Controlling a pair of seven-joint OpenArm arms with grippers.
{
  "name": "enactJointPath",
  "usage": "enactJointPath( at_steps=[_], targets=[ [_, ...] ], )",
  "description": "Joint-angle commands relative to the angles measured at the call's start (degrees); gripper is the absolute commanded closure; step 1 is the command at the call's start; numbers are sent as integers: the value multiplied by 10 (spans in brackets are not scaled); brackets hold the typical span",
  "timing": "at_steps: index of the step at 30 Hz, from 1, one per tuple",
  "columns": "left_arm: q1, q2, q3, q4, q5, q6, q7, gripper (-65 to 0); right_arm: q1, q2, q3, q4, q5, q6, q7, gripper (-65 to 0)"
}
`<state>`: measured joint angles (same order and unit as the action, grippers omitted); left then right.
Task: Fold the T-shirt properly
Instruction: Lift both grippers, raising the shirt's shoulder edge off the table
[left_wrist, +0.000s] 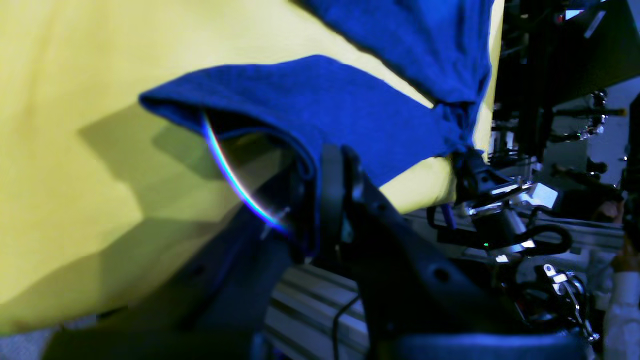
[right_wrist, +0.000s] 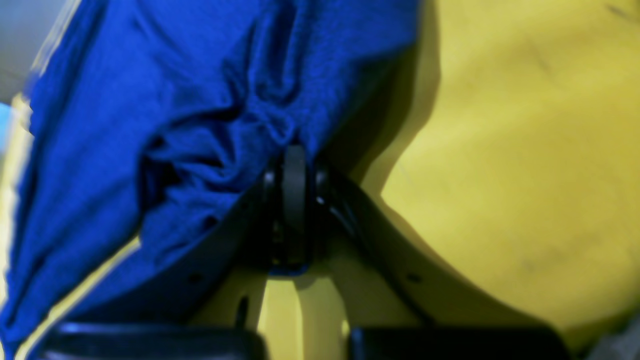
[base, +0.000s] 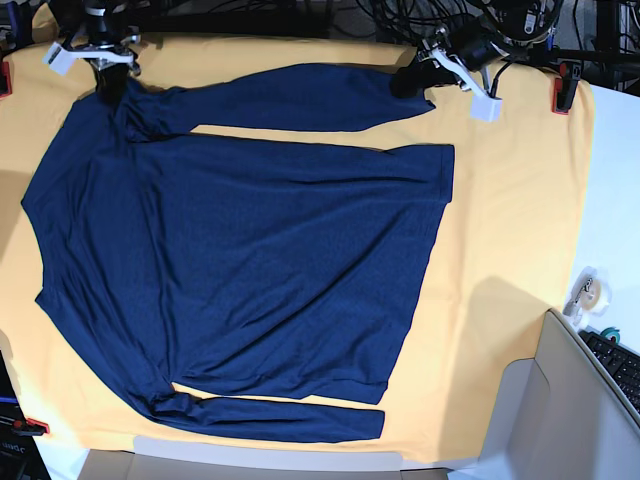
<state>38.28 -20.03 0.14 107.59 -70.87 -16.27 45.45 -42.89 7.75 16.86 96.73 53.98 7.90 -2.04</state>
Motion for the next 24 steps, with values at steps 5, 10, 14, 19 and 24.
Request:
enactJointPath(
  at_steps=[5,10,14,19,24],
  targets=[
    [0,-20,-3,39,-13,-10,1,-14,-20,-2,38,61,-6,8,15,0],
    [-8,-21,-3,41,-13,-10,1,-15,-16,1,66,88,-6,8,14,0],
    [-40,-28,-4,41,-13,-10,21,-15,0,3,67,97,-6,7,13,-1],
    [-98,-25,-4,40,-13,-6,58,-15,32,20,55,98,-6,-46,13,-1],
    [-171,-23,-4,39,-13,46,102,-16,85,31,37,98,-32,-76,-8,-1]
  ],
)
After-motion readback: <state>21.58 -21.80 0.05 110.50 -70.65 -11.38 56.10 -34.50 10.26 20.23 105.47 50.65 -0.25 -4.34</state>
